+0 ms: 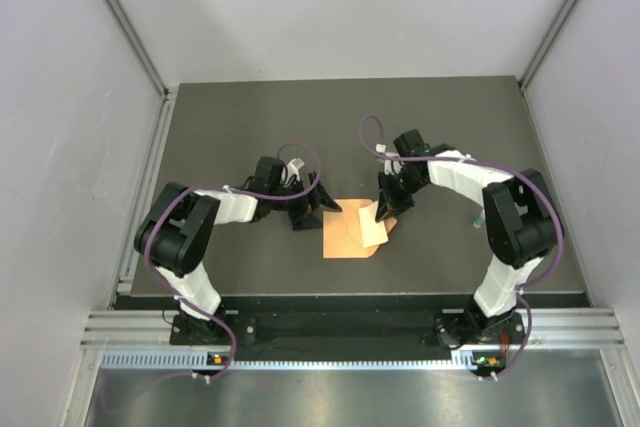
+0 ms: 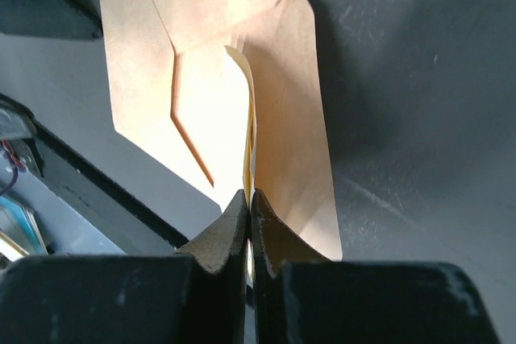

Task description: Place the letter into the envelope and seal it

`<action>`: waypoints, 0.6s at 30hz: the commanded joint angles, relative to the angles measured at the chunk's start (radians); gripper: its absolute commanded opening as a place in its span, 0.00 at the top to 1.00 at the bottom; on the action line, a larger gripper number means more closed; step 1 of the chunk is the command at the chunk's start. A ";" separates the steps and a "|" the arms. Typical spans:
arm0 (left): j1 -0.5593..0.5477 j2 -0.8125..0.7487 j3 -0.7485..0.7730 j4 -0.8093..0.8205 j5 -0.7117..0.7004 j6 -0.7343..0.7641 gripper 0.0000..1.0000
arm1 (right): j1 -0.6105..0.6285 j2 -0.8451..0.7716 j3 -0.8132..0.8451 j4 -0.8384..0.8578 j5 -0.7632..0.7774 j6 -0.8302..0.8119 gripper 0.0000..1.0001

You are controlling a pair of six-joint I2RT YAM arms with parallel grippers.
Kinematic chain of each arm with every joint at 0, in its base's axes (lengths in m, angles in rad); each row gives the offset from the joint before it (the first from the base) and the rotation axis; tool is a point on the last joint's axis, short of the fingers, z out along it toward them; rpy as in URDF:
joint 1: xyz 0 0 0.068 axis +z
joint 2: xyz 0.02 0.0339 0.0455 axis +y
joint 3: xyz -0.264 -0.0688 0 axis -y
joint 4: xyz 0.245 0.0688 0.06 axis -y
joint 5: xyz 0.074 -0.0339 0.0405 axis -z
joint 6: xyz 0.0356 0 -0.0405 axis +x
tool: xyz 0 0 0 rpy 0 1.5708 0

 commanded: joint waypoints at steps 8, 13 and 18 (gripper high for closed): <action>-0.003 0.001 -0.050 -0.008 -0.076 0.009 0.01 | 0.003 -0.042 -0.062 0.047 -0.023 0.002 1.00; -0.012 -0.004 -0.053 -0.006 -0.076 -0.014 0.01 | 0.012 -0.026 -0.091 0.103 -0.015 0.089 1.00; -0.022 -0.040 -0.072 -0.029 -0.105 -0.013 0.01 | 0.012 -0.048 -0.134 0.142 -0.004 0.187 1.00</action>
